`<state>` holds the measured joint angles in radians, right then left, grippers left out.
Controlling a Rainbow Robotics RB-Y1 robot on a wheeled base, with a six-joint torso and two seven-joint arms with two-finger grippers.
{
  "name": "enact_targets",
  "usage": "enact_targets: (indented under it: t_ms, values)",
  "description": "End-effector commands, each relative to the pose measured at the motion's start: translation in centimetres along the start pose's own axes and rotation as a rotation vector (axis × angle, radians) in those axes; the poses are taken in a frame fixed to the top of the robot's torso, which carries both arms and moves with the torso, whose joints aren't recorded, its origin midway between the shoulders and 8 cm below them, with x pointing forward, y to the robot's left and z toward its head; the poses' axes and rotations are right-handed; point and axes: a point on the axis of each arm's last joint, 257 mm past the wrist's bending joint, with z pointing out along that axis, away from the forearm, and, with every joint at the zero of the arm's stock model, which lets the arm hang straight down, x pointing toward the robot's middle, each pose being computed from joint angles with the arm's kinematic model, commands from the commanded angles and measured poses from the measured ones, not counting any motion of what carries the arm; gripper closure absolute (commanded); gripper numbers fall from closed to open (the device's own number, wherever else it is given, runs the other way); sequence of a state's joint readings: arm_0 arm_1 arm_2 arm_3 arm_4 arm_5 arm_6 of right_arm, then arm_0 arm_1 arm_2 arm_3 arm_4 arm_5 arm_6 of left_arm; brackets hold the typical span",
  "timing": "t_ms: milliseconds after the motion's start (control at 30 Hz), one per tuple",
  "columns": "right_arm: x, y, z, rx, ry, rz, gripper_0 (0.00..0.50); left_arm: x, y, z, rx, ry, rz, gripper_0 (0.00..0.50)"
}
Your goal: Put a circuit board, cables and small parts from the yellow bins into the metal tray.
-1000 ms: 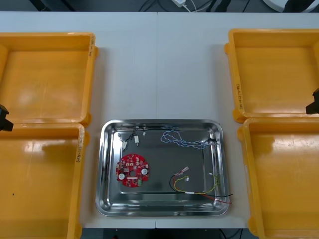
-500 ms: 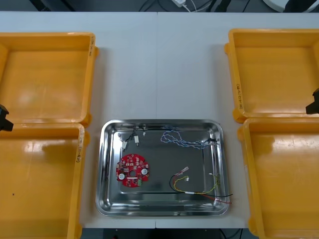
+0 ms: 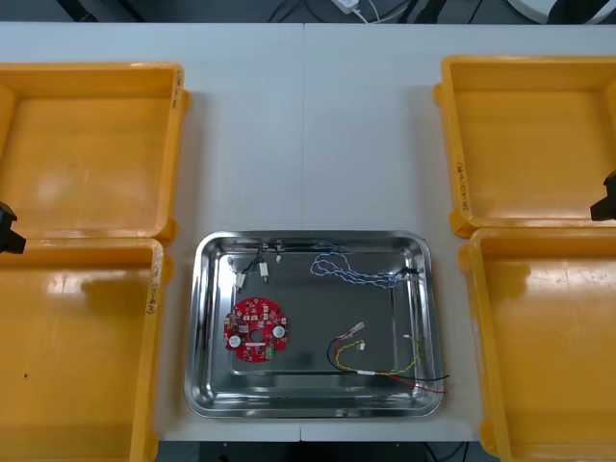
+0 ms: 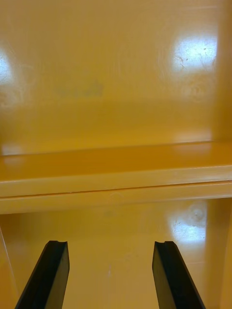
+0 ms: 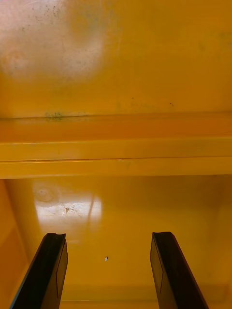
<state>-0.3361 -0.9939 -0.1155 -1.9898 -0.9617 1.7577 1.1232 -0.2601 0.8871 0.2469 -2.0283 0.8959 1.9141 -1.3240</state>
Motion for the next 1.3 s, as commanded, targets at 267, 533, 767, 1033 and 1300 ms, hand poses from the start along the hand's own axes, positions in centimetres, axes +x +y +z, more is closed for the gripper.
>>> enact_targets:
  t_ms: [267,533,767,1033,1300]
  values:
    - [-1.25,-2.0,-1.72,0.046,-0.044,0.009,0.0,-0.13,2.03,-1.46,-0.047,-0.012,0.067,0.0]
    - [-1.25,-2.0,-1.72,0.046,-0.044,0.009,0.0,-0.13,2.03,-1.46,-0.047,-0.012,0.067,0.0]
    - [-1.25,-2.0,-1.72,0.046,-0.044,0.009,0.0,-0.13,2.03,-1.46,-0.047,-0.012,0.067,0.0]
    - [-1.25,-2.0,-1.72,0.046,-0.044,0.009,0.0,-0.13,2.03,-1.46,-0.047,-0.012,0.067,0.0]
    - [-1.25,-2.0,-1.72,0.046,-0.044,0.009,0.0,-0.13,2.03,-1.46,-0.047,-0.012,0.067,0.0]
